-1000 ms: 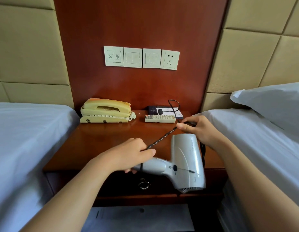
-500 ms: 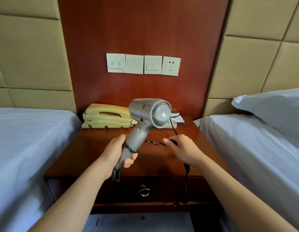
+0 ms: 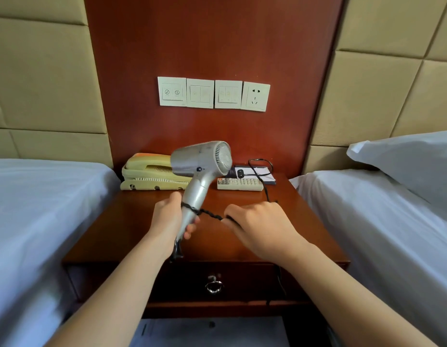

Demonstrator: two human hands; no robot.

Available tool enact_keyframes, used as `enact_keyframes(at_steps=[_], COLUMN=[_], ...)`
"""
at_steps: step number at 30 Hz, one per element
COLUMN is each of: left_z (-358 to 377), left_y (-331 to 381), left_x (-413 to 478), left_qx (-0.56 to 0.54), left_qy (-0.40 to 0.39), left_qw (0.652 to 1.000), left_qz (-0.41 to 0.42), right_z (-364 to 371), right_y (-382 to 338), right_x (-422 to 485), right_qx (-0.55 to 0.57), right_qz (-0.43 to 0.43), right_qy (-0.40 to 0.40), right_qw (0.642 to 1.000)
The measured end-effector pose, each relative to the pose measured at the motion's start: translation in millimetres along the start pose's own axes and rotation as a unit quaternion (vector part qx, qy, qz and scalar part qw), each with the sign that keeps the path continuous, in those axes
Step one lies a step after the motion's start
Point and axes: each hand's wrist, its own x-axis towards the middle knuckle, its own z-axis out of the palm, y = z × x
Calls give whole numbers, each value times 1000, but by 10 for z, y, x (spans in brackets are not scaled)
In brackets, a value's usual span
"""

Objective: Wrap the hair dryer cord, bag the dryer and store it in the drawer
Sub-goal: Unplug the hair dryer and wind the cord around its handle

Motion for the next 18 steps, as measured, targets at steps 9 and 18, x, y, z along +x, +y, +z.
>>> enact_keyframes(at_steps=[9,18], left_z=[121,198], left_y=[-45,10], left_x=[-129,-322], left_qx=[267,483], left_qy=[28,-7], left_qw=[946,823], left_qz=[184,298], right_z=[-39,-132], right_y=[-63,74], right_x=[-35,-36], right_qx=[-42,274], right_qz=[3,246], right_qy=[144,-53], right_qw=[989,928])
